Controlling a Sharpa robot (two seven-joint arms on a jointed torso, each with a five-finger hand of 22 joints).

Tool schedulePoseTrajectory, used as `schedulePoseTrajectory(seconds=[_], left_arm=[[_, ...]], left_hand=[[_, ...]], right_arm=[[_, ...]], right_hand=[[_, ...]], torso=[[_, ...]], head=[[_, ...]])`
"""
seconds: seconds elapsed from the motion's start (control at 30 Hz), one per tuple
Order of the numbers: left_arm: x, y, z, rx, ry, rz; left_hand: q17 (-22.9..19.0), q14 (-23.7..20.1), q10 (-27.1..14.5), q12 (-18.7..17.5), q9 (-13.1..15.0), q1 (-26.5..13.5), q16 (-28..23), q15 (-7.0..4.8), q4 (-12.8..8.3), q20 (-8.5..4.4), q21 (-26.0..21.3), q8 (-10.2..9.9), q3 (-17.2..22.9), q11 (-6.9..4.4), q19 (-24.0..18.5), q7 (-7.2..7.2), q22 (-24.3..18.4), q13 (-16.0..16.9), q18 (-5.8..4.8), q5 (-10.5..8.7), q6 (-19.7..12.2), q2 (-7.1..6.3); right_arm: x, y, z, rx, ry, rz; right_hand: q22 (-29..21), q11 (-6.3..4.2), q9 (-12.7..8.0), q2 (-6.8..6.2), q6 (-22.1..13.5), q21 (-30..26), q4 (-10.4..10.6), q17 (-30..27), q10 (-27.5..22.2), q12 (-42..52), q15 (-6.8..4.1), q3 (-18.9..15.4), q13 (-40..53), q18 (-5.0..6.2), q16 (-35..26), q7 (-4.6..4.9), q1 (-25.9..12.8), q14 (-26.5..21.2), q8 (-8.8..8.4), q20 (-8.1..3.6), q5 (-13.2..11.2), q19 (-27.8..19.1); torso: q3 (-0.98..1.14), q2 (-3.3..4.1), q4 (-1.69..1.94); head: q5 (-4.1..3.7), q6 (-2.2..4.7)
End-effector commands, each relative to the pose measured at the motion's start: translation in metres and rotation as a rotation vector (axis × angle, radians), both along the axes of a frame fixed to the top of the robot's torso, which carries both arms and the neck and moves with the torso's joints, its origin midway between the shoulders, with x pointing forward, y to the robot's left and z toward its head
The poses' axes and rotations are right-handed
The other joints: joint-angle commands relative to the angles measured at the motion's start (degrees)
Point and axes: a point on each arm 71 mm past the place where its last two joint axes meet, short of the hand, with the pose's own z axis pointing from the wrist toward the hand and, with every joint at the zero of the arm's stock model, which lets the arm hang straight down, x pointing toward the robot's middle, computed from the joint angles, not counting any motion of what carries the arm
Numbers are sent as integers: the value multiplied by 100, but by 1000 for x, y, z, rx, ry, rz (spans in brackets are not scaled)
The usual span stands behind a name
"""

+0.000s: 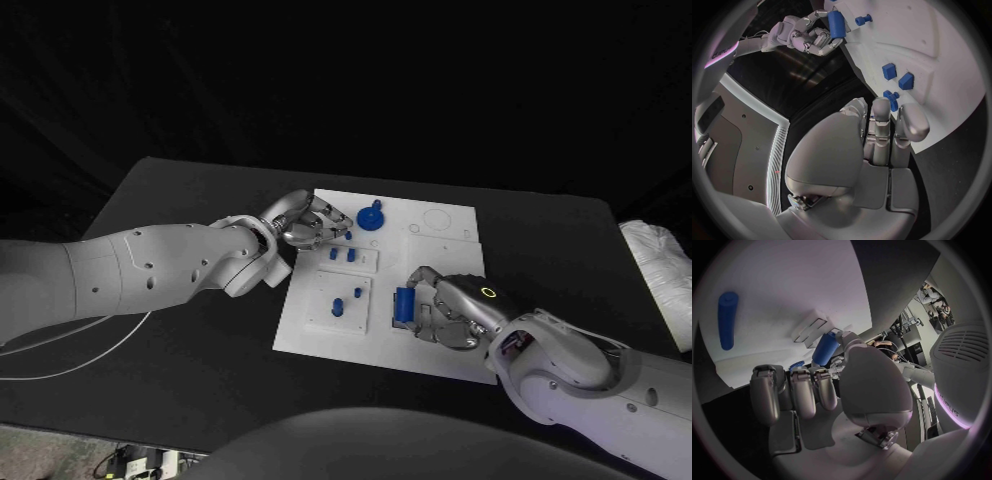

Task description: Assemble the parts on the task board

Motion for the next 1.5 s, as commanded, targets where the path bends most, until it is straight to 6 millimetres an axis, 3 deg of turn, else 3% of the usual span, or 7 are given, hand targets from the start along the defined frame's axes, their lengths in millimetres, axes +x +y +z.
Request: schedulePoseTrajectory(seconds=[0.03, 0.47, 0.87, 1.33, 1.5], left_arm=[[0, -2, 0, -10, 6, -14], [-1, -1, 0, -8, 8, -11], [-1, -1, 0, -8, 8, -10], [-1, -1, -1, -7, 13, -12], [-1, -1, -1, -7, 14, -12]], left_hand=[[5, 0, -8, 28, 7, -16, 37, 26, 0, 35, -17, 19, 21, 38, 2, 19, 800, -8, 33, 34, -6, 16], [0, -2, -7, 28, 7, -21, 36, 28, 1, 37, -22, 19, 21, 40, 0, 20, 798, -8, 33, 36, -7, 19], [-3, -4, -8, 28, 7, -31, 36, 32, 1, 41, -27, 18, 22, 42, -2, 21, 797, -9, 34, 38, -10, 21], [-9, -7, -8, 28, 6, -35, 34, 33, 2, 43, -28, 17, 22, 43, -2, 22, 797, -9, 34, 38, -11, 24], [-9, -7, -7, 28, 7, -43, 35, 35, 3, 45, -20, 18, 23, 45, 1, 23, 799, -9, 33, 39, -12, 29]], right_arm=[[0, -1, 5, 83, -18, 1], [-5, -6, 4, 120, 49, 9], [-7, -6, -4, 66, 132, 31], [-5, -8, -11, 4, 178, 28], [-5, -9, -13, -12, 187, 24]], right_hand=[[1313, -62, 19, 145, 440, 38, 90, 1510, 597, 22, -57, 63, 1509, -21, 20, 71, -158, 607, -62, -54, 41, 276], [1300, -88, -124, 159, 649, 7, 254, 1510, 597, 22, -85, 146, 1509, -12, 20, 51, -435, 607, -492, -90, 145, 251], [1272, -75, -215, 223, 800, -68, 237, 1510, 597, 22, -71, 275, 1509, 9, 20, 64, -482, 607, -788, -76, 239, 193], [1239, -66, -284, 193, 847, -157, 149, 1510, 597, 22, -63, 375, 1509, 34, 20, 79, -393, 607, -1036, -68, 196, 125], [1217, -39, -347, 184, 773, -217, 141, 1510, 597, 22, -41, 403, 1509, 50, 20, 111, -407, 607, -1240, -51, 151, 79]], torso=[[0, -1, -4], [-6, 2, -1], [-4, 4, -1], [-1, 1, 3], [-1, 4, 2]], head=[[17, -1], [3, -1], [-8, -1], [-5, -1], [1, -1]])
